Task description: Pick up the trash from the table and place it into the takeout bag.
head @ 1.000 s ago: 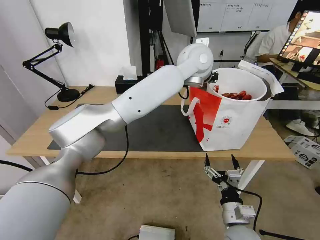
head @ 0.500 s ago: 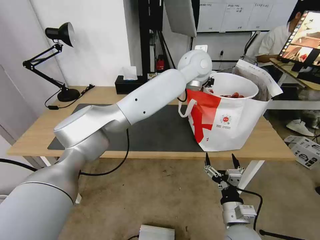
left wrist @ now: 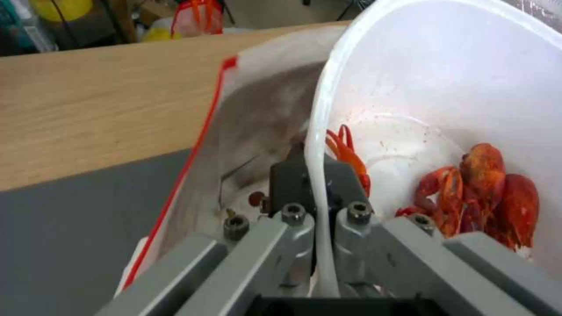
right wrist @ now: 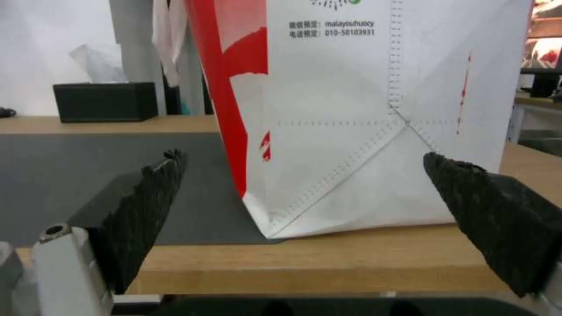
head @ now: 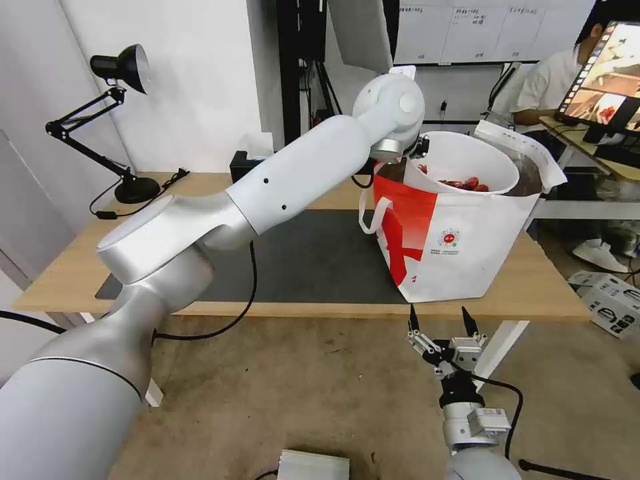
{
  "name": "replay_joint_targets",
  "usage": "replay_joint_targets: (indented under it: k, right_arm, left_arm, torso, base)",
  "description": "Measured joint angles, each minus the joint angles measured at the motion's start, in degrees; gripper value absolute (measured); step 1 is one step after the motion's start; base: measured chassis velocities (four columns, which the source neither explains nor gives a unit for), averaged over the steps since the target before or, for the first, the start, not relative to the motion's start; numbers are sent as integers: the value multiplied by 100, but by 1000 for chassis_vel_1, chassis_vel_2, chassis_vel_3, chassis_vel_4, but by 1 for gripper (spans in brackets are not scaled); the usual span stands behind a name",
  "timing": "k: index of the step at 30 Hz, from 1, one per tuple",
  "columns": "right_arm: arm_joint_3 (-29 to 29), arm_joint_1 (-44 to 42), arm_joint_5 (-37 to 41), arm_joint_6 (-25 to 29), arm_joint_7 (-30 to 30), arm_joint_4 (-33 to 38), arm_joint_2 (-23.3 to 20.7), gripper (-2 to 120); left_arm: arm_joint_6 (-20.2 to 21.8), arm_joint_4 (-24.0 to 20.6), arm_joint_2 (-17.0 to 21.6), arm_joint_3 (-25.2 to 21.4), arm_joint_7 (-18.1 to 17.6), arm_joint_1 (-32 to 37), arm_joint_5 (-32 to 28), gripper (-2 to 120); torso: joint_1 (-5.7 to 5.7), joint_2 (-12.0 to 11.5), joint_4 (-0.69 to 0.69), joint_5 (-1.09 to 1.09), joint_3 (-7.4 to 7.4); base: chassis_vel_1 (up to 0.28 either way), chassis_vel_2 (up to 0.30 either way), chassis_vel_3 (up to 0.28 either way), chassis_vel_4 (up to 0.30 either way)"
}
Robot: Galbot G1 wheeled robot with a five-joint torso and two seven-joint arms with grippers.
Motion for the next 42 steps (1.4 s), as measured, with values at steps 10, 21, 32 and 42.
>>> replay_joint_targets:
  k: [10, 21, 32, 42]
  right_arm:
    - [30, -68, -12, -1, 16, 14, 12, 99]
    - [23, -62, -21, -1, 21, 14, 16, 98]
    - [16, -65, -23, -1, 27, 38, 20, 98]
    - [0, -4, -15, -9, 41, -52, 7, 98]
  left_arm:
    - [-2, 185, -119, -153, 70, -181, 71, 0]
    - [4, 247, -133, -199, 99, -267, 60, 0]
    - [6, 518, -174, -198, 224, -269, 241, 0]
    - [-29, 605, -175, -133, 423, 32, 605, 0]
  torso:
    - [0, 0, -1, 0, 0]
    - [0, 0, -1, 0, 0]
    - [0, 0, -1, 0, 0]
    - [0, 0, -1, 0, 0]
  base:
    - [0, 0, 0, 0]
    - [0, 0, 0, 0]
    - [0, 0, 0, 0]
    - [0, 0, 0, 0]
